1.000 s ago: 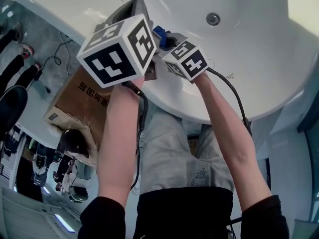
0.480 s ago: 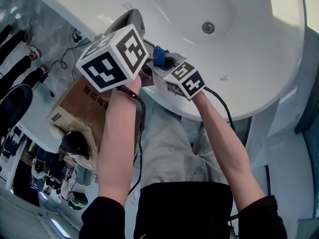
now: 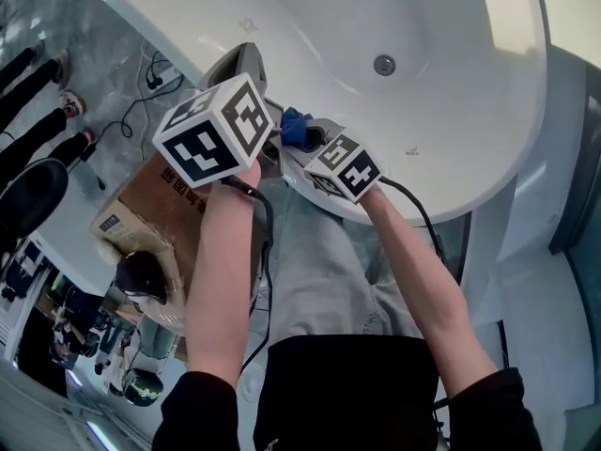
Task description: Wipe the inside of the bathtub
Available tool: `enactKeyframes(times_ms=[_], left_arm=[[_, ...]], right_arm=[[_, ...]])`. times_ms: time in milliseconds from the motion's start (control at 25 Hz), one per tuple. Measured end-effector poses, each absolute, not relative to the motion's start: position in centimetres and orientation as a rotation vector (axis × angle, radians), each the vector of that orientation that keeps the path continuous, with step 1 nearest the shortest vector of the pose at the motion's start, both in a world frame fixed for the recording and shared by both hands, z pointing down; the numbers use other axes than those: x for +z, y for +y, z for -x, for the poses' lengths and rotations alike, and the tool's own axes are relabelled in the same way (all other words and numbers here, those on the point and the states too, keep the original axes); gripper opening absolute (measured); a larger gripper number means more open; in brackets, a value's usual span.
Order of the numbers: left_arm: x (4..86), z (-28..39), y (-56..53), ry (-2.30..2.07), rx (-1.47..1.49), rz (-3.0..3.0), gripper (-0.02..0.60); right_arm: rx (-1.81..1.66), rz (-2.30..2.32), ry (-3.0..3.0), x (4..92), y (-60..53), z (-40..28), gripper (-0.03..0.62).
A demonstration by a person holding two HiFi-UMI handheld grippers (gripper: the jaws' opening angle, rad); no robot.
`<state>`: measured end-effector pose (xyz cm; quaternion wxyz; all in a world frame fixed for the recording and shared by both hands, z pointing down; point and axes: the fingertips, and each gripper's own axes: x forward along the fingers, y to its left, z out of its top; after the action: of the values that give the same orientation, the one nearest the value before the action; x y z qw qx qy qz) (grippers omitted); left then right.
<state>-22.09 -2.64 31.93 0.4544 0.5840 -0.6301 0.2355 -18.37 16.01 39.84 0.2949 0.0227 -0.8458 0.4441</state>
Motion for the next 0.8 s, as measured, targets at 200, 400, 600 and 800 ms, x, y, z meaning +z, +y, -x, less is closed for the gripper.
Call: enactKeyframes(times_ms=[200, 400, 600, 800], left_arm=[[31.4, 22.2, -1.6, -1.563, 0.619, -1.459, 0.002], [31.3, 21.9, -0.1, -1.57, 0.609, -1.446, 0.002], [32.1, 20.1, 1.0, -1.539, 0.632, -1.448, 0.002], [33.5, 18.0, 0.1, -1.499, 0.635, -1.477, 0.002]], right_arm=[[1.165, 0.011, -2.303, 37.8, 16.7, 18.4, 0.075], [1.084, 0.082, -2.407, 35.3, 16.7, 17.6, 0.075], [1.101, -0.095, -2.414, 36.5, 13.1, 14.3, 0.075], [1.103, -0.26, -2.375, 39.9, 8.3, 10.5, 0.075]])
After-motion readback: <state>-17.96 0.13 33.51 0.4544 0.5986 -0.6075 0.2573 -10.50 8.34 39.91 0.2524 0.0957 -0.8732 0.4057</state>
